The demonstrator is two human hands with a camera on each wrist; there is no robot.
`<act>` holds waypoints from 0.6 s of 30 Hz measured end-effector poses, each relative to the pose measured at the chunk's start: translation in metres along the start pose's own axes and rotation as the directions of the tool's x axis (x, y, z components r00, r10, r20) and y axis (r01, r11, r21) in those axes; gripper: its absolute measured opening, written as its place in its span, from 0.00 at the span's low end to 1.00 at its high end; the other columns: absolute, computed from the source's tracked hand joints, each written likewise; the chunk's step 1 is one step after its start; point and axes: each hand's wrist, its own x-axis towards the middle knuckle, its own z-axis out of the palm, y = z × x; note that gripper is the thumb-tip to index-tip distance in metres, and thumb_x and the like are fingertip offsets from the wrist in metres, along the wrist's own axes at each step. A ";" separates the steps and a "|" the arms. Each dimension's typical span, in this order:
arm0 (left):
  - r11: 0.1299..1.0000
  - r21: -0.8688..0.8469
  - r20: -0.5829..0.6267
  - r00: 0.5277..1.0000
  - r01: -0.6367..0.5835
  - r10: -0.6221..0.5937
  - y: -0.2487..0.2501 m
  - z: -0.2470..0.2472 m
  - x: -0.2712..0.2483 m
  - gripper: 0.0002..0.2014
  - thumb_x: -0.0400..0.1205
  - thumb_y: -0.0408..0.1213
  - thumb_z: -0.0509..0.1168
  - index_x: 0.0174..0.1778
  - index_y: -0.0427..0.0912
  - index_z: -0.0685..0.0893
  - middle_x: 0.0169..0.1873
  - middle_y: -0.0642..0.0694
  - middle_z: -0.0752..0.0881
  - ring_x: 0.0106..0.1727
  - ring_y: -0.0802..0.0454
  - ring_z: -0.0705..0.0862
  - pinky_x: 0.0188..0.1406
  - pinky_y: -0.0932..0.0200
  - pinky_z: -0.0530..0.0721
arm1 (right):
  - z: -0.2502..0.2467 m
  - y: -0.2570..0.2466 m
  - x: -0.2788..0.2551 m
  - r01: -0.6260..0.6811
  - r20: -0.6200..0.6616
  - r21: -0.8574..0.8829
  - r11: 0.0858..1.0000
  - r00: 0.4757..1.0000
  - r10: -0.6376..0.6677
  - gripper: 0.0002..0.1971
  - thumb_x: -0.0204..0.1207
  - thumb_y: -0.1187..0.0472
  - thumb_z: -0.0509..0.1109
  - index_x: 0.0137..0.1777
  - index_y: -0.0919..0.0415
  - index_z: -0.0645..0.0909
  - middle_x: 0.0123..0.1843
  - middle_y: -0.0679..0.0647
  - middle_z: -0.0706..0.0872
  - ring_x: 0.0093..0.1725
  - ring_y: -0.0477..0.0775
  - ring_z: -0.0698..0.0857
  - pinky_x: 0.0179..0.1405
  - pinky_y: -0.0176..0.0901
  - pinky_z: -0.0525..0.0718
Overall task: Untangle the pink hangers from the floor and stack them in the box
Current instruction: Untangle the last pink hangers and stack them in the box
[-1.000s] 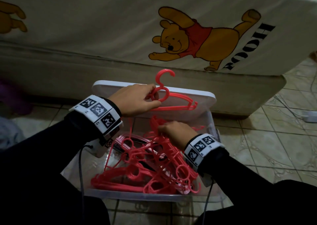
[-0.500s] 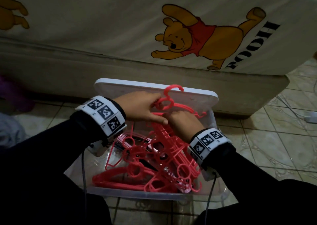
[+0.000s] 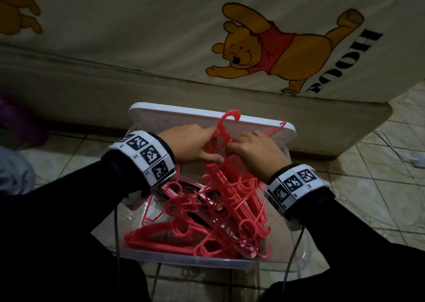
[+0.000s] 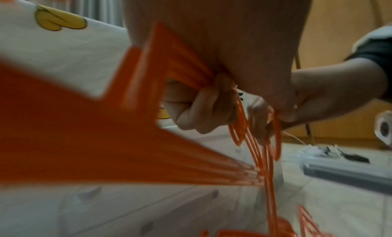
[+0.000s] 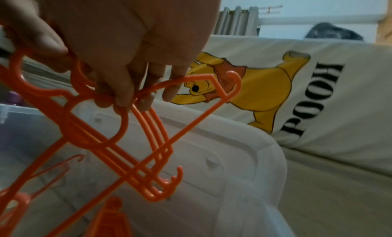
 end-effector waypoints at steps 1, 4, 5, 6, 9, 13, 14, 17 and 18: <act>1.000 -0.025 0.009 1.000 0.000 0.000 -0.001 -0.002 0.000 0.35 0.72 0.67 0.65 0.68 0.46 0.73 0.54 0.43 0.87 0.54 0.43 0.84 0.51 0.49 0.82 | -0.001 -0.001 0.000 0.005 -0.003 0.008 1.000 1.000 -0.005 0.10 0.81 0.53 0.61 0.56 0.50 0.82 0.55 0.50 0.86 0.58 0.56 0.80 0.52 0.49 0.68; 0.999 -0.042 0.043 0.999 -0.003 0.004 -0.006 -0.009 -0.002 0.36 0.67 0.71 0.65 0.63 0.48 0.77 0.52 0.47 0.87 0.52 0.47 0.84 0.51 0.51 0.82 | 0.000 -0.010 0.000 0.000 0.013 0.101 0.995 1.000 -0.001 0.10 0.81 0.53 0.62 0.55 0.52 0.83 0.54 0.52 0.86 0.57 0.58 0.81 0.49 0.48 0.71; 0.999 -0.039 0.061 0.998 0.001 0.002 -0.007 -0.010 -0.003 0.37 0.66 0.72 0.64 0.61 0.48 0.78 0.51 0.48 0.87 0.51 0.48 0.84 0.51 0.51 0.82 | 0.003 -0.016 0.000 0.002 0.014 0.145 0.989 1.000 -0.004 0.11 0.80 0.53 0.62 0.56 0.53 0.83 0.54 0.52 0.87 0.56 0.59 0.82 0.48 0.48 0.73; 0.999 -0.042 0.081 0.997 0.005 -0.002 -0.008 -0.012 -0.003 0.38 0.64 0.73 0.62 0.61 0.48 0.78 0.51 0.48 0.87 0.50 0.49 0.84 0.52 0.50 0.83 | 0.006 -0.022 0.000 0.000 0.013 0.177 0.984 1.000 -0.003 0.11 0.81 0.54 0.62 0.57 0.53 0.83 0.54 0.52 0.87 0.56 0.59 0.83 0.46 0.49 0.74; 0.998 -0.055 0.093 0.996 0.013 -0.008 -0.010 -0.016 -0.004 0.43 0.61 0.76 0.52 0.59 0.46 0.80 0.49 0.47 0.87 0.48 0.49 0.84 0.52 0.47 0.83 | 0.017 -0.035 0.002 -0.031 0.018 0.167 0.986 0.999 0.029 0.13 0.82 0.53 0.60 0.60 0.53 0.82 0.56 0.52 0.85 0.56 0.58 0.83 0.40 0.48 0.72; 0.994 -0.101 -0.042 0.998 0.036 -0.040 -0.015 -0.024 -0.004 0.37 0.72 0.72 0.44 0.55 0.46 0.81 0.42 0.45 0.85 0.44 0.47 0.83 0.48 0.47 0.81 | 0.020 -0.034 0.004 -0.105 -0.045 0.244 0.964 0.992 0.119 0.10 0.78 0.52 0.64 0.55 0.53 0.82 0.53 0.51 0.85 0.56 0.57 0.82 0.42 0.49 0.76; 0.995 -0.087 -0.104 0.993 0.051 -0.060 -0.016 -0.026 -0.005 0.31 0.77 0.69 0.45 0.52 0.47 0.80 0.40 0.46 0.84 0.43 0.47 0.82 0.44 0.49 0.80 | 0.019 -0.031 0.004 -0.142 -0.066 0.280 0.949 0.984 0.167 0.09 0.77 0.53 0.65 0.54 0.52 0.82 0.52 0.51 0.85 0.55 0.57 0.83 0.43 0.49 0.77; 0.994 -0.060 -0.268 0.958 0.092 -0.105 -0.019 -0.031 -0.005 0.22 0.84 0.61 0.48 0.49 0.49 0.79 0.39 0.47 0.83 0.43 0.44 0.82 0.38 0.51 0.74 | 0.014 -0.020 0.004 -0.249 -0.100 0.367 0.896 0.947 0.304 0.09 0.73 0.60 0.68 0.52 0.51 0.82 0.52 0.50 0.87 0.55 0.57 0.84 0.46 0.48 0.81; 0.993 -0.067 -0.303 0.946 0.099 -0.114 -0.020 -0.034 -0.005 0.22 0.85 0.60 0.48 0.51 0.49 0.80 0.40 0.47 0.84 0.44 0.43 0.82 0.38 0.52 0.74 | 0.011 -0.015 0.004 -0.278 -0.097 0.389 0.878 0.936 0.339 0.10 0.73 0.62 0.67 0.52 0.51 0.82 0.53 0.50 0.88 0.55 0.57 0.84 0.47 0.49 0.81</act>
